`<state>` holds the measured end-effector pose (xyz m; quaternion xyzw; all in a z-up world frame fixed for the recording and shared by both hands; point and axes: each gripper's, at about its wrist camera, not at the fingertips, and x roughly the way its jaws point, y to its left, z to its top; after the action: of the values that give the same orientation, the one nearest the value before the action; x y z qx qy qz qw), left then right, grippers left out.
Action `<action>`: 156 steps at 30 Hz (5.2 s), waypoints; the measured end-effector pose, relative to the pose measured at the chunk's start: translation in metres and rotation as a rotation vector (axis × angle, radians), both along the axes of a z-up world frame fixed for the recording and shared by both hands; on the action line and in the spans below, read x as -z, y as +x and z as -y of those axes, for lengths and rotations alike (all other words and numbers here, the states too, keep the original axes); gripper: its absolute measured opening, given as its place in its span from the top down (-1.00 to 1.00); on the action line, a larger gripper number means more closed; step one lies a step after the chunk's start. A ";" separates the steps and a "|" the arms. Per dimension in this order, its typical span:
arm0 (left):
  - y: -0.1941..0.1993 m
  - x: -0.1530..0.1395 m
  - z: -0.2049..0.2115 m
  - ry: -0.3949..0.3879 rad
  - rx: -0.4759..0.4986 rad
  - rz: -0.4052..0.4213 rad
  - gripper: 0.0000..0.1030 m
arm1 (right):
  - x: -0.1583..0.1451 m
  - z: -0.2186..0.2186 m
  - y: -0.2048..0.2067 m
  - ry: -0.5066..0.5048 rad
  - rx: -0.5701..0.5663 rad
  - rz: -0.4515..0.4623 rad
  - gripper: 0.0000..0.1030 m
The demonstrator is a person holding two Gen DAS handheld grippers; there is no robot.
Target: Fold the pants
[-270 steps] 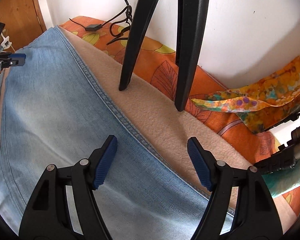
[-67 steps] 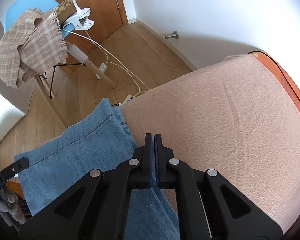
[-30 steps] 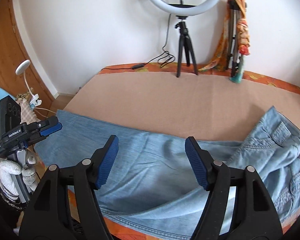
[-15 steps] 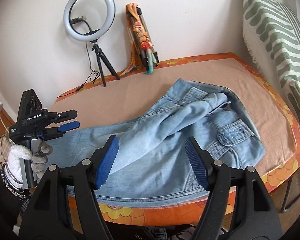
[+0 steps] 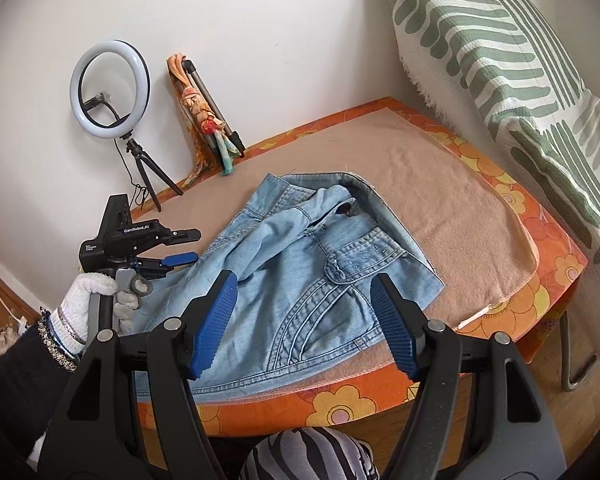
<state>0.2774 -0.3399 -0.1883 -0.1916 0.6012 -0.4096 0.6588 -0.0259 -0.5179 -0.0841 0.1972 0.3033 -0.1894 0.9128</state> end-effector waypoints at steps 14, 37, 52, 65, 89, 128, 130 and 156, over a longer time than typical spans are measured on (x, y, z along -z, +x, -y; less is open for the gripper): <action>0.000 0.003 0.032 -0.036 0.053 0.024 0.37 | 0.018 0.057 -0.028 0.082 0.128 0.015 -0.39; -0.155 -0.042 0.081 -0.067 0.518 0.354 0.68 | 0.036 0.126 -0.002 0.438 0.050 0.173 -0.40; -0.166 -0.050 0.055 -0.041 0.592 0.340 0.59 | 0.100 0.187 0.037 0.762 -0.168 0.122 -0.40; -0.135 -0.053 -0.105 0.145 0.202 0.441 0.51 | 0.075 0.156 0.113 0.198 -0.190 -0.137 -0.38; -0.139 -0.011 -0.306 0.436 -0.440 0.468 0.37 | 0.124 -0.065 0.266 -0.318 -0.827 -0.451 0.39; -0.129 0.010 -0.316 0.456 -0.477 0.440 0.37 | 0.111 0.199 0.152 0.222 -0.204 -0.129 -0.54; -0.129 0.010 -0.315 0.462 -0.476 0.440 0.37 | 0.121 0.190 0.160 0.212 -0.229 -0.155 -0.53; -0.132 0.003 -0.322 0.369 -0.493 0.447 0.25 | 0.089 0.150 0.133 -0.049 -0.029 -0.218 0.03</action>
<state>0.1458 -0.0174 -0.1909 -0.1144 0.4421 -0.1551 0.8760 0.1072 -0.6682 -0.1732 0.1486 0.3990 -0.2041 0.8815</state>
